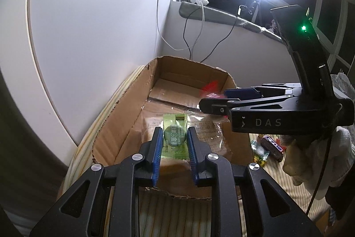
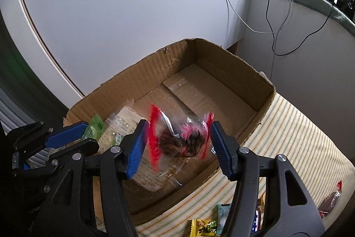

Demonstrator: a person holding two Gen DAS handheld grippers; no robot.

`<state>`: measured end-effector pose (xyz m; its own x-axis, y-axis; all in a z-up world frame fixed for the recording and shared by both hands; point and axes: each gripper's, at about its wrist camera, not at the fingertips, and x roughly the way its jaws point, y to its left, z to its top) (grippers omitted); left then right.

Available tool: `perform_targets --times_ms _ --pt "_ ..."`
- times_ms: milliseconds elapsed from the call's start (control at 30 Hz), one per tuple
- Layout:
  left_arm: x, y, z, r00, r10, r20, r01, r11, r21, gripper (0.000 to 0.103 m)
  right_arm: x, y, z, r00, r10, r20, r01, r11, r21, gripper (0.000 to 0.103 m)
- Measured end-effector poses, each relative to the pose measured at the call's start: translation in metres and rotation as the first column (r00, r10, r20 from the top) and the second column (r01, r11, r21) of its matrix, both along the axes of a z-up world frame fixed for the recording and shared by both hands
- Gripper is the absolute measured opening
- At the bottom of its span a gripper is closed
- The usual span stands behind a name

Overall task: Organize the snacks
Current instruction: 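Carry both snacks into the box and open both grippers, then grasp a Snickers bar with the right gripper while the left grasps another Snickers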

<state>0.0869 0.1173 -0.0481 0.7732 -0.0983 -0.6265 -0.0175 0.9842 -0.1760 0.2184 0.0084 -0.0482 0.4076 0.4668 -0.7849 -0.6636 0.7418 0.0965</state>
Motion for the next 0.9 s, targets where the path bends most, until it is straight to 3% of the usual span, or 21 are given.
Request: perform_targets --times_ms 67,167,567,900 --pt "-0.001 0.000 0.001 1.000 0.005 0.001 -0.005 1.000 0.000 0.033 0.000 -0.001 0.002 1.000 -0.002 0.009 0.002 1.000 0.002 0.074" --pt "-0.001 0.002 0.002 1.000 0.013 0.006 -0.013 1.000 -0.005 0.042 -0.003 -0.005 0.006 1.000 -0.007 0.017 0.007 1.000 0.010 0.075" --pt "-0.007 -0.005 0.010 1.000 0.001 0.024 -0.001 1.000 -0.010 0.042 -0.012 -0.028 0.020 0.999 -0.030 0.040 0.029 0.999 0.029 0.075" --pt "-0.017 -0.030 0.020 0.996 -0.069 0.049 0.070 0.997 -0.019 0.042 -0.025 -0.074 0.032 0.995 -0.074 0.063 0.070 0.996 0.057 0.075"
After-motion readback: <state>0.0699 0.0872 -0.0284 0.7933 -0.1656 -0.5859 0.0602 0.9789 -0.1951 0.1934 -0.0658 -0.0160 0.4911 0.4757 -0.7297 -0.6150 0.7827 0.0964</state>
